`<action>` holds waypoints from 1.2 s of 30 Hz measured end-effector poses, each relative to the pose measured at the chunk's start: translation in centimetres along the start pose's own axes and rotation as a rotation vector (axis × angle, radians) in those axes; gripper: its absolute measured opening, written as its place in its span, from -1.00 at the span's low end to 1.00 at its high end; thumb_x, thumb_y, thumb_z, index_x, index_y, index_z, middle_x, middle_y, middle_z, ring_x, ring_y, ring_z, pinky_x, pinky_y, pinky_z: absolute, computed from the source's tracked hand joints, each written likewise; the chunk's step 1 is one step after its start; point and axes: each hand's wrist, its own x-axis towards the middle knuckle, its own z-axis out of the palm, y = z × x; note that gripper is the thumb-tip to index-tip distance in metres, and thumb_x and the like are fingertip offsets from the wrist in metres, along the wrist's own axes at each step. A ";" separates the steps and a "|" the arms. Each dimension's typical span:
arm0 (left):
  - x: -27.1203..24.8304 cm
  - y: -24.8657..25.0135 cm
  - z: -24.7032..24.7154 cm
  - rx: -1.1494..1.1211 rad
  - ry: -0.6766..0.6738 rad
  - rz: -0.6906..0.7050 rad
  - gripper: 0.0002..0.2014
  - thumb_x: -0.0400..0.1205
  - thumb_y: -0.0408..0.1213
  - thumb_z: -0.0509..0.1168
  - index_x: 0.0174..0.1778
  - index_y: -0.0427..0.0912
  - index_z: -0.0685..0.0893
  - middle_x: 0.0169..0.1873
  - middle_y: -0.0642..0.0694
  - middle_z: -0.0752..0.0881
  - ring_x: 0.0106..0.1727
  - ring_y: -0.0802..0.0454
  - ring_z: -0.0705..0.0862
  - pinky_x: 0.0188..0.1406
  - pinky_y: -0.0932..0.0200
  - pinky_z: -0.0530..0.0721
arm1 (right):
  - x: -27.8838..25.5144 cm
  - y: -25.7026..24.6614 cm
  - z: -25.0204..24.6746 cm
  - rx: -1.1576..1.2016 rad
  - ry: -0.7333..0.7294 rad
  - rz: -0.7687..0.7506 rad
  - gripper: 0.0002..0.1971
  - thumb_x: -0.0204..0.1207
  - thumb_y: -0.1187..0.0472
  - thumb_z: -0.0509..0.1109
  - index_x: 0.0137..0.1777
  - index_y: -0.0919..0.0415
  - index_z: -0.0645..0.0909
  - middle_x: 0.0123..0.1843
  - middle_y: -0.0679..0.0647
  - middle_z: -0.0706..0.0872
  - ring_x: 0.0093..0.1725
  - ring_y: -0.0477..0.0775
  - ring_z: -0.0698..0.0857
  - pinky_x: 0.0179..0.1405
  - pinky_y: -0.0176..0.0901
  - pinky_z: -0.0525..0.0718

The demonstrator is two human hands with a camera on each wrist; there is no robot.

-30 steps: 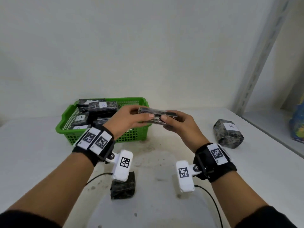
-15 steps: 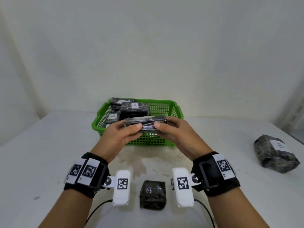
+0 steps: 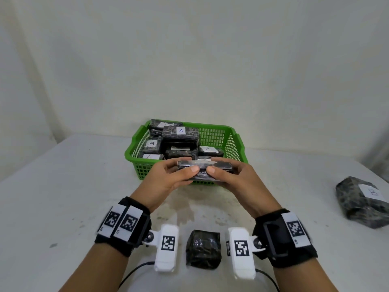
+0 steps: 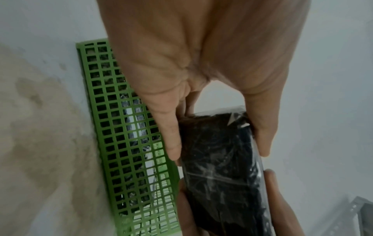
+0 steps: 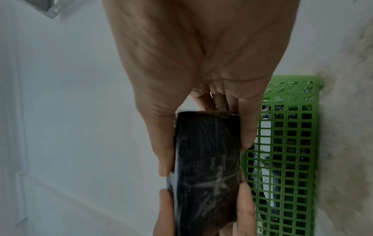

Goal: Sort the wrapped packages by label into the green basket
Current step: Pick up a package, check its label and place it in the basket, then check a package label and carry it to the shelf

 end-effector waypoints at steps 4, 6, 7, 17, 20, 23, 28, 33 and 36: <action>-0.3 0.1 -0.7 -0.052 0.020 0.009 -0.36 0.34 -0.25 0.60 0.37 -0.28 0.67 0.23 -0.28 0.79 0.19 -0.09 0.81 0.10 0.14 0.82 | -0.3 0.2 -0.3 0.056 -0.046 0.019 -0.25 0.14 -0.01 0.80 0.39 0.10 0.73 0.32 0.08 0.85 0.36 0.07 0.81 0.35 -0.01 0.74; -0.4 0.0 -0.8 -0.060 -0.007 -0.019 -0.41 0.43 -0.33 0.60 0.40 -0.27 0.65 0.26 -0.28 0.78 0.23 -0.12 0.79 0.15 0.13 0.81 | -0.3 0.3 -0.4 0.057 -0.034 0.002 -0.25 0.12 -0.02 0.77 0.37 0.10 0.74 0.30 0.09 0.86 0.37 0.10 0.80 0.35 0.00 0.73; -0.4 0.0 -0.8 -0.034 -0.021 -0.029 -0.42 0.43 -0.34 0.61 0.39 -0.27 0.65 0.27 -0.27 0.78 0.24 -0.12 0.79 0.17 0.11 0.80 | -0.4 0.5 -0.5 0.050 -0.030 -0.005 -0.26 0.12 -0.02 0.77 0.37 0.09 0.74 0.29 0.09 0.87 0.37 0.12 0.80 0.37 0.02 0.73; -0.8 0.1 -1.0 0.132 -0.088 0.107 -0.11 0.03 -0.01 0.81 0.32 -0.13 0.73 0.23 -0.16 0.81 0.31 -0.13 0.76 0.34 -0.05 0.67 | -0.6 0.5 -0.8 0.030 -0.038 -0.050 -0.16 0.08 -0.18 0.85 0.43 -0.07 0.74 0.46 0.05 0.78 0.54 0.16 0.67 0.63 0.32 0.53; -0.9 0.3 -1.2 0.177 -0.075 0.177 -0.19 0.08 -0.20 0.78 0.30 -0.09 0.72 0.21 -0.14 0.81 0.30 -0.12 0.77 0.23 0.08 0.74 | -0.8 0.1 -0.6 0.103 -0.084 0.004 -0.11 0.14 -0.06 0.84 0.51 0.15 0.65 0.41 0.10 0.81 0.44 0.12 0.75 0.49 0.15 0.69; -1.1 0.4 -1.1 0.214 -0.134 0.223 -0.19 0.16 -0.43 0.73 0.37 -0.11 0.65 0.30 -0.17 0.75 0.37 -0.12 0.72 0.29 0.00 0.73 | -1.4 -0.5 -0.1 0.136 -0.122 0.098 -0.43 0.49 0.01 0.64 0.40 0.34 0.70 0.31 0.28 0.83 0.28 0.19 0.82 0.37 0.11 0.77; -1.2 0.2 -0.7 0.230 -0.149 0.137 -0.23 0.35 -0.23 0.69 0.50 -0.04 0.57 0.36 -0.01 0.73 0.36 0.01 0.72 0.30 0.02 0.72 | -1.2 -0.2 -0.1 0.165 -0.037 0.081 -0.42 0.35 0.20 0.64 0.38 0.38 0.69 0.28 0.29 0.85 0.23 0.23 0.85 0.23 0.07 0.81; -1.1 0.0 -0.3 0.202 0.006 0.100 -0.58 0.40 -0.17 0.57 0.18 -0.15 0.78 0.09 -0.14 0.87 0.20 -0.19 0.81 0.28 -0.09 0.72 | -1.3 -0.1 -0.1 0.128 -0.001 0.050 -0.43 0.35 0.30 0.69 0.38 0.32 0.68 0.21 0.20 0.89 0.23 0.26 0.86 0.25 0.14 0.80; -1.0 -0.3 -0.3 0.261 -0.020 0.129 -0.52 0.43 -0.17 0.60 0.27 -0.18 0.75 0.15 -0.17 0.85 0.24 -0.15 0.80 0.36 -0.18 0.68 | -1.6 -0.3 0.1 0.071 0.002 0.026 -0.56 0.35 0.17 0.70 0.23 0.24 0.79 0.11 0.10 0.92 0.09 0.09 0.90 0.06 -0.04 0.82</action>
